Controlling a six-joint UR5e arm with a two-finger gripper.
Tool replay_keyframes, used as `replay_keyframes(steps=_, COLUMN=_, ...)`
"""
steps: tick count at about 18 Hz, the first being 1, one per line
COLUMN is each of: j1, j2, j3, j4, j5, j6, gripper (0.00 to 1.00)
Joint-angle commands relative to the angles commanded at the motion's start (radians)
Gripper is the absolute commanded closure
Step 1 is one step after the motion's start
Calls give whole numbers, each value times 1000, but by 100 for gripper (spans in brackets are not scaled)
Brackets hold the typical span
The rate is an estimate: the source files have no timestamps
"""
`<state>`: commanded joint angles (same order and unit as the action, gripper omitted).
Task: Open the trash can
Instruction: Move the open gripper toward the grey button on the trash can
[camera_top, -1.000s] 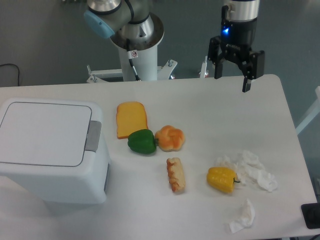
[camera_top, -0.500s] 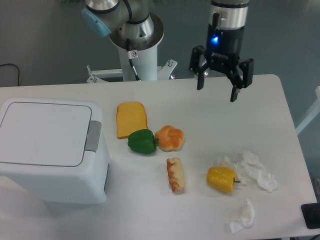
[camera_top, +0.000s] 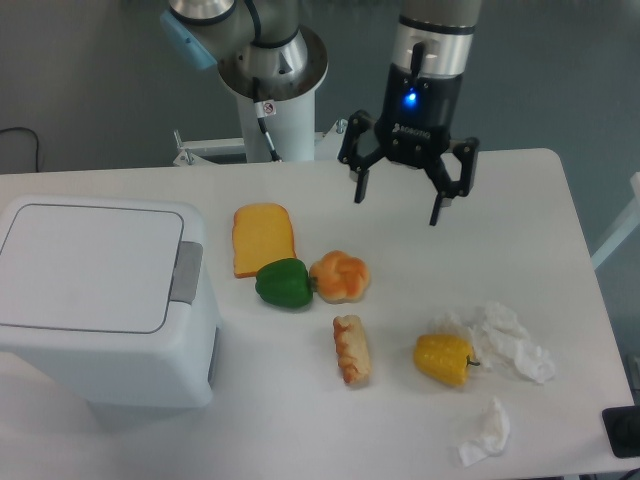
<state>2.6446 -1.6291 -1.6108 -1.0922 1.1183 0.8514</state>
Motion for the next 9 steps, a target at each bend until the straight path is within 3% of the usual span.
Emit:
replay_keyframes(steps=3, j1=-17, j2=-11, j3=25, j4=6, j5=-14, j6=-34, gripper=0)
replay_keyframes(steps=9, j1=-26, j2=-61, j3=77, j4=8, j5=-78, j6=-300, gripper=0)
